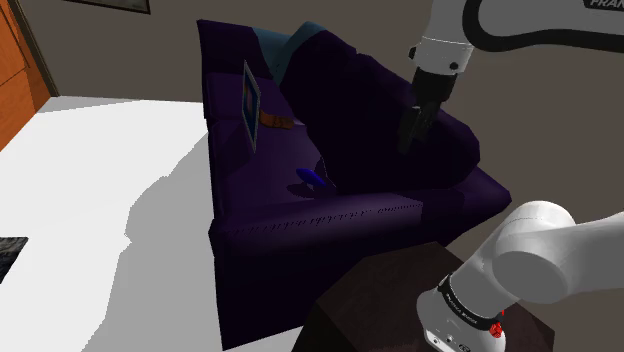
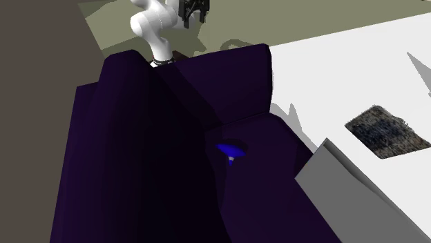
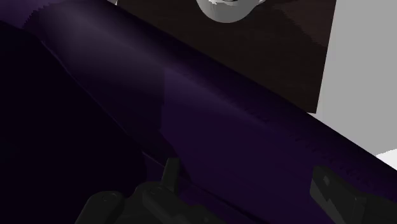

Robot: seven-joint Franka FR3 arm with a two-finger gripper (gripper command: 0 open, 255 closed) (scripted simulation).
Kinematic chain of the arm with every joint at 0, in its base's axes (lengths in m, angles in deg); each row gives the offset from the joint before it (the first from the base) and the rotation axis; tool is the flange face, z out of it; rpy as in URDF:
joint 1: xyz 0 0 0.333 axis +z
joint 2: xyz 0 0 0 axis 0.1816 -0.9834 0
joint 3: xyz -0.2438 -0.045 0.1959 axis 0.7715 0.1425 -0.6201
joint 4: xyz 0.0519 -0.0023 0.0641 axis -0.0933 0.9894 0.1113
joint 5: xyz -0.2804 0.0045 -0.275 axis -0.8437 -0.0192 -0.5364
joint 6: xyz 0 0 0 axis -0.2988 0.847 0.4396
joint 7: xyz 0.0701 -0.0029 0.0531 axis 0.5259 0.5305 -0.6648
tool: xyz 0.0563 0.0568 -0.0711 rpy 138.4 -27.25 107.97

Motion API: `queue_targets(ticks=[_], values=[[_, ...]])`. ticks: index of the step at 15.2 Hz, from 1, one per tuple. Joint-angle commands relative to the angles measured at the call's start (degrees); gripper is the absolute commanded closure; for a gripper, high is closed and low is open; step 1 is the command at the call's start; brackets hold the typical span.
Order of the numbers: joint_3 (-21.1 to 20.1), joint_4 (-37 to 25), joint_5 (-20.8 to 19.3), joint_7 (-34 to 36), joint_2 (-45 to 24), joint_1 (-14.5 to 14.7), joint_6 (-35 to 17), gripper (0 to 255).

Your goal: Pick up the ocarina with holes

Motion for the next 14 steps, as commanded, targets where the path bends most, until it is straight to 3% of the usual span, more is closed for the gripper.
queue_targets(ticks=[1, 14], values=[[0.0, 0.0, 0.0, 0.0, 0.0, 0.0, 0.0, 0], [3.1, 1.6, -1.8, -1.5, -22.3, -3.1, -25.9, 0]])
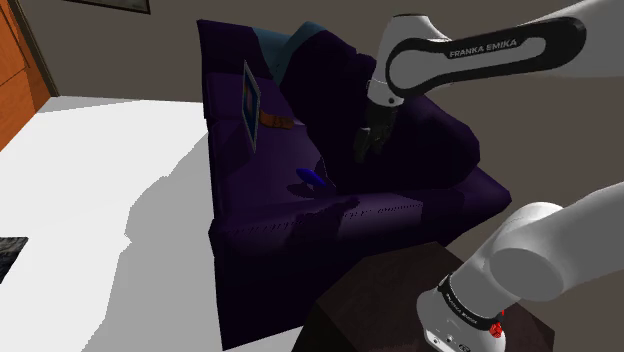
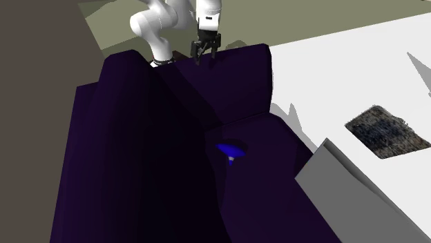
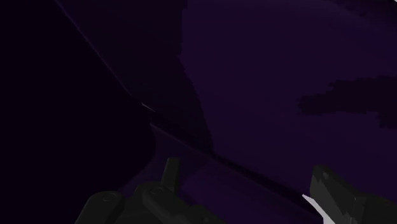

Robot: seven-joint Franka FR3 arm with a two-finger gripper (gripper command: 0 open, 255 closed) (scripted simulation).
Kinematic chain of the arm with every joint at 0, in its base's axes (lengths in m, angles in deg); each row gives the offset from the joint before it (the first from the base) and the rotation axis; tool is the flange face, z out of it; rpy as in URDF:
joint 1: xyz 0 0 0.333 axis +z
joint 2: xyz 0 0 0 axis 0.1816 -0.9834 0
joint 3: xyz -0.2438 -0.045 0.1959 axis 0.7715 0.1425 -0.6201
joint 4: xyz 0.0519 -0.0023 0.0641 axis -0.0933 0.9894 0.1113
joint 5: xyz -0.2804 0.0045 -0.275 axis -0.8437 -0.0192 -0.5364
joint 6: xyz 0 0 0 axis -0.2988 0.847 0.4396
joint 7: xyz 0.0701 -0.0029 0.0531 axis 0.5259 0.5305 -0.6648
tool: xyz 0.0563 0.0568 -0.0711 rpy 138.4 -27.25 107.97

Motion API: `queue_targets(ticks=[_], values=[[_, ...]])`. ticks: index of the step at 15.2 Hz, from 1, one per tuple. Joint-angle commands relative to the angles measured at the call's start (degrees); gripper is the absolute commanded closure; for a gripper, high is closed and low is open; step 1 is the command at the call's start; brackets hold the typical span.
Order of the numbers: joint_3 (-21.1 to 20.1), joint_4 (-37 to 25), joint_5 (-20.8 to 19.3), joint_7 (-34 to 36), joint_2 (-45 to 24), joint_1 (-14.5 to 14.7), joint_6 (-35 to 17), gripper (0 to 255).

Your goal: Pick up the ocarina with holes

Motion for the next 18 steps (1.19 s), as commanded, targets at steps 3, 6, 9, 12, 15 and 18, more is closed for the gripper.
queue_targets(ticks=[3, 6, 9, 12, 15, 18], values=[[0.9, -1.8, -0.2, -0.4, -8.5, -0.7, -7.4, 0], [1.5, -4.2, -0.2, -0.8, -15.0, -1.2, -11.9, 0], [2.1, -7.3, 0.1, -1.3, -21.6, -1.7, -15.9, 0], [2.5, -11.0, 0.6, -2.0, -28.3, -2.2, -19.2, 0], [2.8, -15.4, 1.3, -2.6, -34.9, -2.8, -21.9, 0], [3.0, -20.5, 2.0, -3.3, -41.5, -3.5, -23.8, 0]])
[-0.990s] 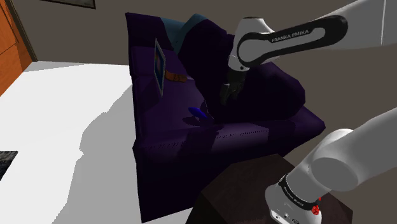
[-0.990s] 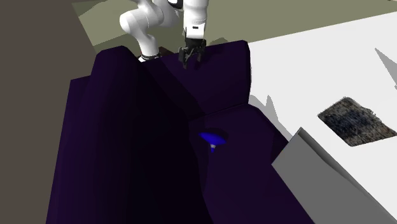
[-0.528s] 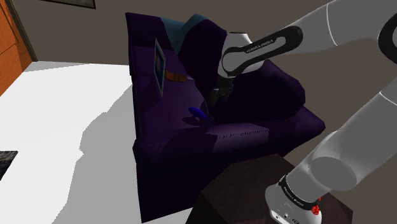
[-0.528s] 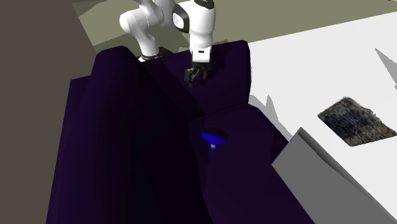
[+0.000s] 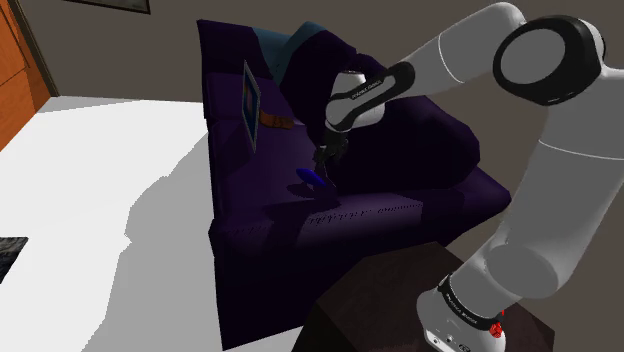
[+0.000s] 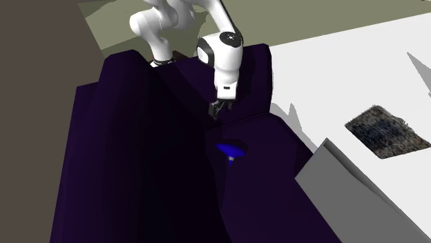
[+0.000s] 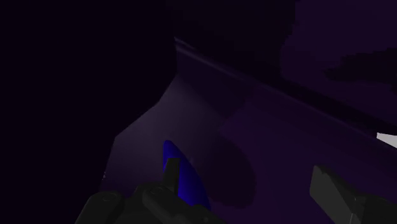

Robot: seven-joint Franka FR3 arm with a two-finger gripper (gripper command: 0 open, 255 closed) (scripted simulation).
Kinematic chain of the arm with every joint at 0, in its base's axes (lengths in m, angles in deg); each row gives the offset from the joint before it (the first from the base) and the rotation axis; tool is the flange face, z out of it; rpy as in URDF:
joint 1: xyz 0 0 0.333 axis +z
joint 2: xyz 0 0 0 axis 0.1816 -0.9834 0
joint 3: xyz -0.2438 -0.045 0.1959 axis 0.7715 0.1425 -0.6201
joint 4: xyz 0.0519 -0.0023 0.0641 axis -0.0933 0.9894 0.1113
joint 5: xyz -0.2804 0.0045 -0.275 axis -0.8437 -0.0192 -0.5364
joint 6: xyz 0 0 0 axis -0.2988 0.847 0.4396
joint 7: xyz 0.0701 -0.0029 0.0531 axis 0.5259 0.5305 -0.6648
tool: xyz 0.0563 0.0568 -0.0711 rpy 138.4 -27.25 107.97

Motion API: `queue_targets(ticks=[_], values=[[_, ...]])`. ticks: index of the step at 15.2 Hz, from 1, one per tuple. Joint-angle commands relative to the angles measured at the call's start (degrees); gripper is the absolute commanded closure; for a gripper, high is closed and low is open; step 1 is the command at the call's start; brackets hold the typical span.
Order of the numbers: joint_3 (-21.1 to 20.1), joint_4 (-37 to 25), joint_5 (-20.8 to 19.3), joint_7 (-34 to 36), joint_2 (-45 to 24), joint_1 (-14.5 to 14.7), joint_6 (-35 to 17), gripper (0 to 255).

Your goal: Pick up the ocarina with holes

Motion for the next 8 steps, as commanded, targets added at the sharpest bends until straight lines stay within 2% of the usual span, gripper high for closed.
queue_targets(ticks=[1, 8], values=[[0.1, -3.1, 0.5, -0.5, -3.9, -0.5, -1.1, 0], [-0.2, -18.2, 2.1, -1.7, -19.5, -2.3, -2.5, 0]])
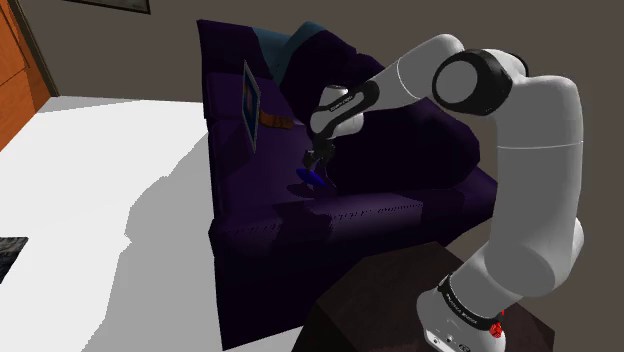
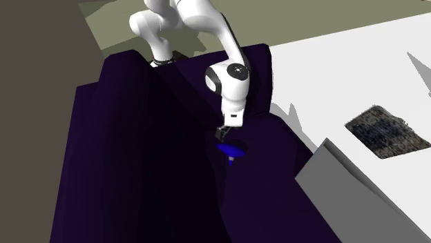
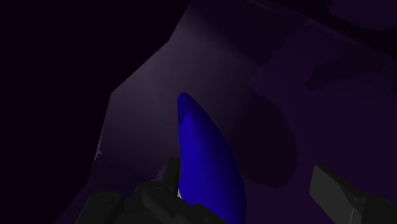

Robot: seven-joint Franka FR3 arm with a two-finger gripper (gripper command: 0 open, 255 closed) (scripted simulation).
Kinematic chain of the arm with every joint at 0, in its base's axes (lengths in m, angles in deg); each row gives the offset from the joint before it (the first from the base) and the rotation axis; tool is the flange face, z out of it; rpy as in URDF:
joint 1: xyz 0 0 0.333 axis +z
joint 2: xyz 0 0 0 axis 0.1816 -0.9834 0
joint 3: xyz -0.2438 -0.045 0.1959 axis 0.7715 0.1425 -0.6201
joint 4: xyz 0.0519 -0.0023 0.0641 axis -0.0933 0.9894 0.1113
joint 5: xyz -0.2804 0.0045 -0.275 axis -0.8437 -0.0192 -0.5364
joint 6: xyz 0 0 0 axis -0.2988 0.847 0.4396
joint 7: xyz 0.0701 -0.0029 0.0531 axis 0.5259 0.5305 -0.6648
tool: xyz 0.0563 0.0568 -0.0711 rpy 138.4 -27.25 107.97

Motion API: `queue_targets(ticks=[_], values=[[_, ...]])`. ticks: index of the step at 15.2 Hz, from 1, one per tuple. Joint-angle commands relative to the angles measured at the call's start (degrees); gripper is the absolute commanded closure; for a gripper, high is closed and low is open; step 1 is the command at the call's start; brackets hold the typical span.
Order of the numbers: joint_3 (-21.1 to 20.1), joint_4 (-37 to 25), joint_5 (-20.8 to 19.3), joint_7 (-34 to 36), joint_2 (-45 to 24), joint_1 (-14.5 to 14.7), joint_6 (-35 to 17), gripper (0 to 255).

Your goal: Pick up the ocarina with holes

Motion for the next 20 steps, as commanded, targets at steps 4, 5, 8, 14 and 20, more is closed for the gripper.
queue_targets(ticks=[4, 5, 8, 14, 20], values=[[-0.2, -10.2, 0.7, -0.6, -9.4, -1.2, 0.3, 0], [-0.2, -10.4, 0.7, -0.6, -10.0, -1.2, -0.1, 0], [-0.3, -11.0, 0.8, -0.7, -11.9, -1.2, -1.3, 0], [-0.3, -11.9, 0.8, -0.7, -13.6, -1.3, -2.2, 255], [-0.3, -12.0, 0.8, -0.7, -13.7, -1.3, -2.2, 255]])
